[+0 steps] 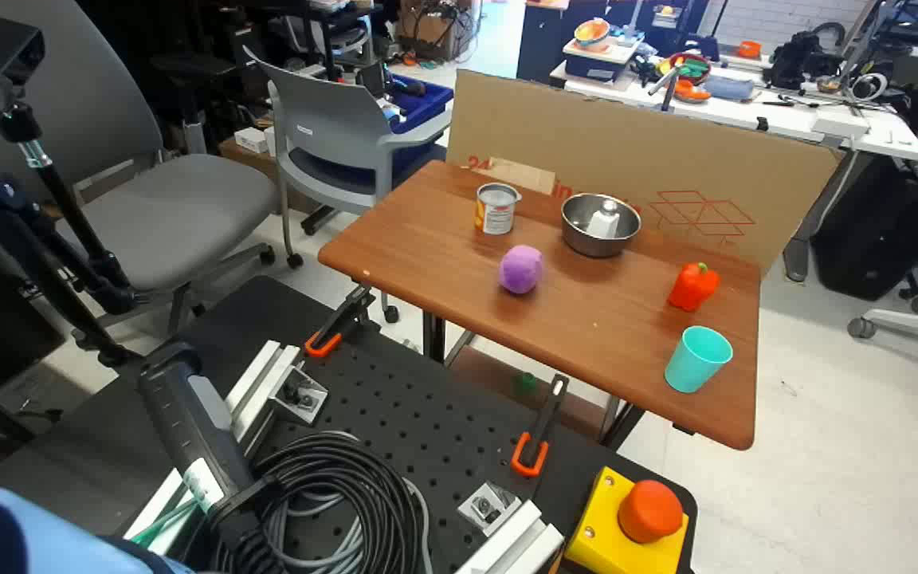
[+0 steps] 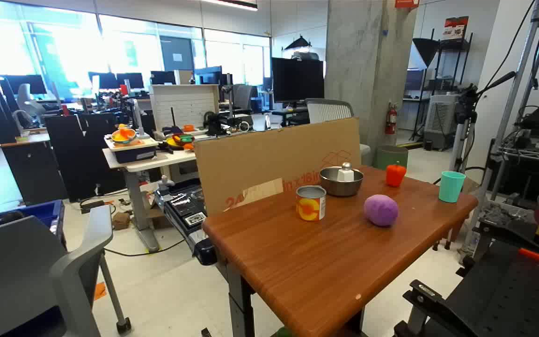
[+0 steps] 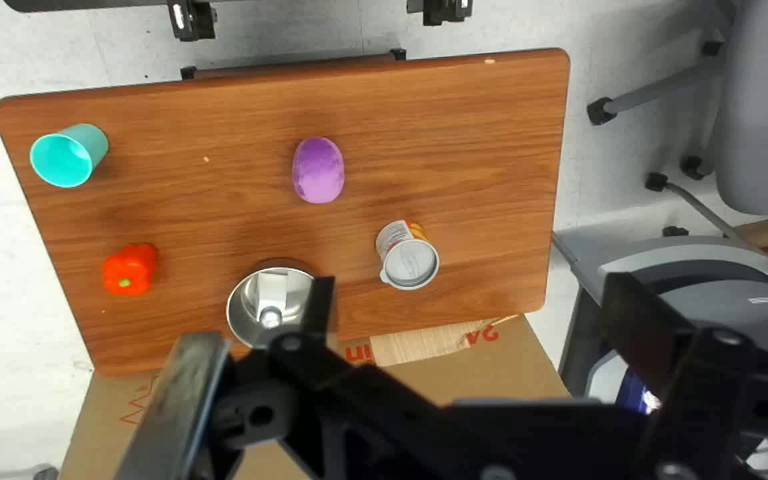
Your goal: Take the cellar in the bowl and put it on the table
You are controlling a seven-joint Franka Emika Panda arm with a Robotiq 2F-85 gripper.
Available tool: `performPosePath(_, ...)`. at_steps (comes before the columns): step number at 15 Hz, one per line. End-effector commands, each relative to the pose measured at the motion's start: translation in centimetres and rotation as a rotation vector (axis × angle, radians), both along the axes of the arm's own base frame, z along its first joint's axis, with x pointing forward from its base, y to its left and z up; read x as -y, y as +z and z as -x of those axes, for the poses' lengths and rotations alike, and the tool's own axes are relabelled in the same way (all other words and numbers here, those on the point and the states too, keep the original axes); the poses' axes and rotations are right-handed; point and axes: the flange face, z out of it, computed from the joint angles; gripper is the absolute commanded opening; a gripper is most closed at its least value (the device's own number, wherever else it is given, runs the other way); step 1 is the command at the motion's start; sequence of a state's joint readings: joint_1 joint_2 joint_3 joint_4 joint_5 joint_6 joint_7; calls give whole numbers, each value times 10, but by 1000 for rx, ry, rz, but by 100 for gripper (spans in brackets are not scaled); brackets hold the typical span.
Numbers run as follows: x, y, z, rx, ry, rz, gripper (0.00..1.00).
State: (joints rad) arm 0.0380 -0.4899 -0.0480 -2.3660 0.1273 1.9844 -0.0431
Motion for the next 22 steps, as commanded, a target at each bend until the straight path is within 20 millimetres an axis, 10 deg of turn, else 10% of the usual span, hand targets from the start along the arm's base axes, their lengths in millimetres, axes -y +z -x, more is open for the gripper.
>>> performPosePath(1,0,1,0,0,0,0,100)
performPosePath(8,1,-5,-3,6,-6,3,100)
performPosePath(17,35,-139,-89,-6,-76,127,100)
performPosePath(22,55,-181,-141,-1,-93,194,100)
